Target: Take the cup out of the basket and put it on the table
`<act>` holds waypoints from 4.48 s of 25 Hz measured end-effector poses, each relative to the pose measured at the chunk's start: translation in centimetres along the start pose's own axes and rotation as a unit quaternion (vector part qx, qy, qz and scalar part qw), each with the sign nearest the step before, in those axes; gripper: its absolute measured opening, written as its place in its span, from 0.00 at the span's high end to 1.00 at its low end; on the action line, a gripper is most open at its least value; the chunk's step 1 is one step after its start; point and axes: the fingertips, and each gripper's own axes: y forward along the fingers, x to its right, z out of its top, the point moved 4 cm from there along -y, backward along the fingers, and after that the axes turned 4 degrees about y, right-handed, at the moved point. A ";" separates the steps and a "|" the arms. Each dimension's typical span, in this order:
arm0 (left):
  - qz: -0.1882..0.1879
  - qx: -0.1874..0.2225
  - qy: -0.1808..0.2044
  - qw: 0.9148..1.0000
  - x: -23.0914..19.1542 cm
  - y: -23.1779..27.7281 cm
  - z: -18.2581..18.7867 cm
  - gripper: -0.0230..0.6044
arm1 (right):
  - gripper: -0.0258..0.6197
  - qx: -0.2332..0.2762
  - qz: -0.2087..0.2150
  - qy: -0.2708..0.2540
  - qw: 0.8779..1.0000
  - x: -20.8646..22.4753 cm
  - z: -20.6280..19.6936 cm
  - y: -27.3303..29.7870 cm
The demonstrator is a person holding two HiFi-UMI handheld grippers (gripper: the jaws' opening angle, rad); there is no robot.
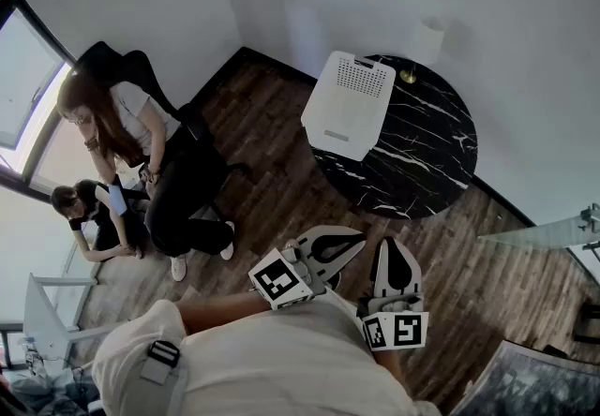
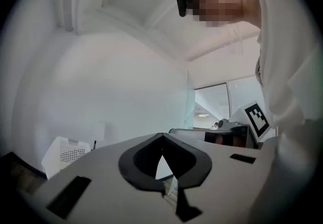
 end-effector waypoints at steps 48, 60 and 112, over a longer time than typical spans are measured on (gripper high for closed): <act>0.047 0.004 -0.033 0.998 -11.7 10.1 -1.8 0.95 | 0.95 -0.029 0.063 0.040 0.997 9.4 0.0 12.2; 0.094 0.018 -0.035 0.995 -27.7 7.4 0.5 0.95 | 0.95 -0.048 0.099 0.014 0.994 5.1 -0.5 27.1; 0.097 -0.399 -0.021 0.912 -45.4 11.2 -19.2 0.95 | 0.87 -0.569 0.203 -0.419 0.678 17.7 -30.2 49.2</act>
